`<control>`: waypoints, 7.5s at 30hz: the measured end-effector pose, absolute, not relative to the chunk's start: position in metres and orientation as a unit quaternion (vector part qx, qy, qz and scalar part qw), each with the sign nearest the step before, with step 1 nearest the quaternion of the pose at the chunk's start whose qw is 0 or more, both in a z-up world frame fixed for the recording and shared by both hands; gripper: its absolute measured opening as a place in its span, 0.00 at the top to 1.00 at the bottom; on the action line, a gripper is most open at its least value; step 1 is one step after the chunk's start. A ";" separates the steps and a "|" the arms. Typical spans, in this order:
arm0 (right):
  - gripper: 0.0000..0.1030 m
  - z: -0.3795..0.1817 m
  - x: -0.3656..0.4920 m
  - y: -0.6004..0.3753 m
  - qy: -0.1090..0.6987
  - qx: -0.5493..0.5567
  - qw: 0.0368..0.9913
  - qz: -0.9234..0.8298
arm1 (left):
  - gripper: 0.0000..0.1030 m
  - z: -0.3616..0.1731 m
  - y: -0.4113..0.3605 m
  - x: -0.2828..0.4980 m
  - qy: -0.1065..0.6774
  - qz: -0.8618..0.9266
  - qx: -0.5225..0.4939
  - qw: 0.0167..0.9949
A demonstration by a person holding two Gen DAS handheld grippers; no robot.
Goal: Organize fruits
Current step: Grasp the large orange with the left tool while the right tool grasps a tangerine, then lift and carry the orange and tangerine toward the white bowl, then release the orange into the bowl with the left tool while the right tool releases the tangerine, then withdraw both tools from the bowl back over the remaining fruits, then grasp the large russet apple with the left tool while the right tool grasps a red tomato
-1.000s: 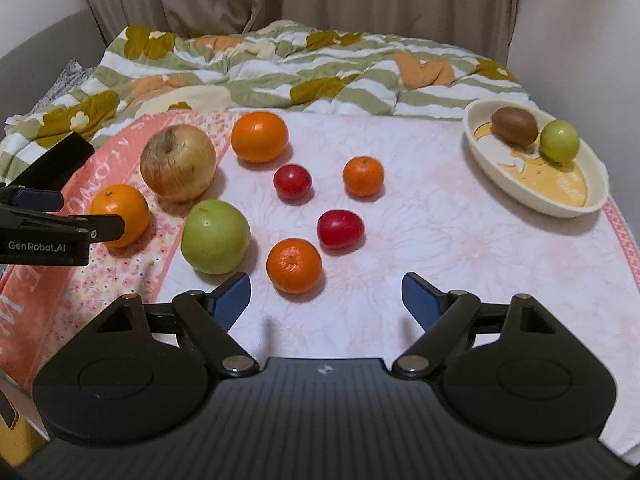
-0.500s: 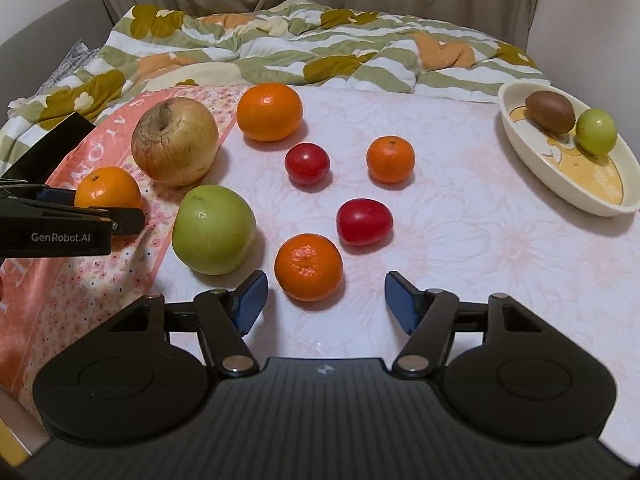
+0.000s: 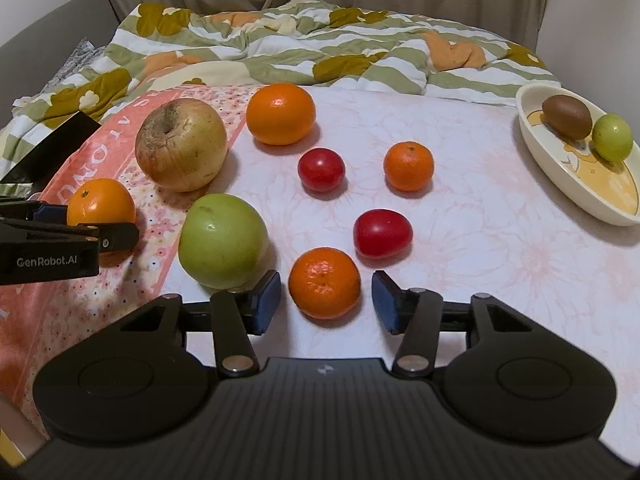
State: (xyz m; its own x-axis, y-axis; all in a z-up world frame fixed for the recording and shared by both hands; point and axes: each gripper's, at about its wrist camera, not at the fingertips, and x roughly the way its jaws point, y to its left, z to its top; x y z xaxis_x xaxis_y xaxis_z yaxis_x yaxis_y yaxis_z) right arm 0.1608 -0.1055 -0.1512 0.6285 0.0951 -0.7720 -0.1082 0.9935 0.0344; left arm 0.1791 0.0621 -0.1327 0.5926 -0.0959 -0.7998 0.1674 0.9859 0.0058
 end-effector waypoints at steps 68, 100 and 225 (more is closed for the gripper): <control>0.49 -0.026 0.191 -0.428 0.366 0.025 0.930 0.026 | 0.38 -0.043 -0.252 0.223 0.362 -0.145 0.043 0.920; 0.49 -0.061 0.229 -0.457 0.405 0.057 0.912 -0.037 | 0.01 -0.105 -0.302 0.280 0.403 -0.207 0.167 0.876; 0.09 -0.134 0.190 -0.154 0.455 0.034 0.890 -0.003 | 0.02 -0.107 0.017 0.249 0.450 -0.123 0.088 0.880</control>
